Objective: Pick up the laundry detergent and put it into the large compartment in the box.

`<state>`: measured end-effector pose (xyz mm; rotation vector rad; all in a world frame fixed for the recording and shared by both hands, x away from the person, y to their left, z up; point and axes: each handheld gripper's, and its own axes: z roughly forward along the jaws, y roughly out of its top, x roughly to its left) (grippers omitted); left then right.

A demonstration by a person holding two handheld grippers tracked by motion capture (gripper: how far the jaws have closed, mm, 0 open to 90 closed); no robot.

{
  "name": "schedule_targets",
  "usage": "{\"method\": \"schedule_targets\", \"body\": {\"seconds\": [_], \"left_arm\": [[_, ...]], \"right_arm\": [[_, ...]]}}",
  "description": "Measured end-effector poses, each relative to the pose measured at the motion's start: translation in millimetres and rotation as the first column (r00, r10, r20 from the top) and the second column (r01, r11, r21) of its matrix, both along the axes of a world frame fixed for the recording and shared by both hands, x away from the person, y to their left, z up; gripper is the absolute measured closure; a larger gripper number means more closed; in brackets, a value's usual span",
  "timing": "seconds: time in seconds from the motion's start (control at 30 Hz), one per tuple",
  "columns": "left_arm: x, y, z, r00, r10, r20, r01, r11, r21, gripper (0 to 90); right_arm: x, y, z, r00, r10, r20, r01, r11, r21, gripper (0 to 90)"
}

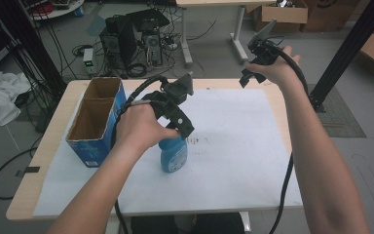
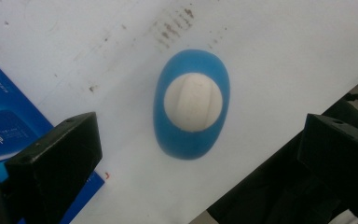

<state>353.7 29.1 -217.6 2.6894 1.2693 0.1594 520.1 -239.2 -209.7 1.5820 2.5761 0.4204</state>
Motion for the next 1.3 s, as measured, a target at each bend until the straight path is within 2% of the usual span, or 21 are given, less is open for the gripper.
{"method": "schedule_targets", "body": {"seconds": [0.63,0.93,1.3], "left_arm": [[9.0,-16.9,-38.6,0.9987,-0.027,-0.043,0.03,0.9974,0.065,0.1],[11.4,-18.6,-53.7,0.9977,-0.029,-0.061,0.035,0.9953,0.09,0.1],[12.5,-22.1,-62.6,0.9977,-0.03,-0.061,0.037,0.9937,0.106,1.0]], "right_arm": [[-0.1,-2.2,-5.9,1.0,0.0,-0.005,0.0,1.0,0.011,18.8],[0.9,-4.2,-9.9,1.0,0.001,-0.006,-0.001,1.0,0.009,18.8],[1.9,-3.7,-11.6,0.9999,0.002,-0.011,-0.002,1.0,0.009,18.8]]}}
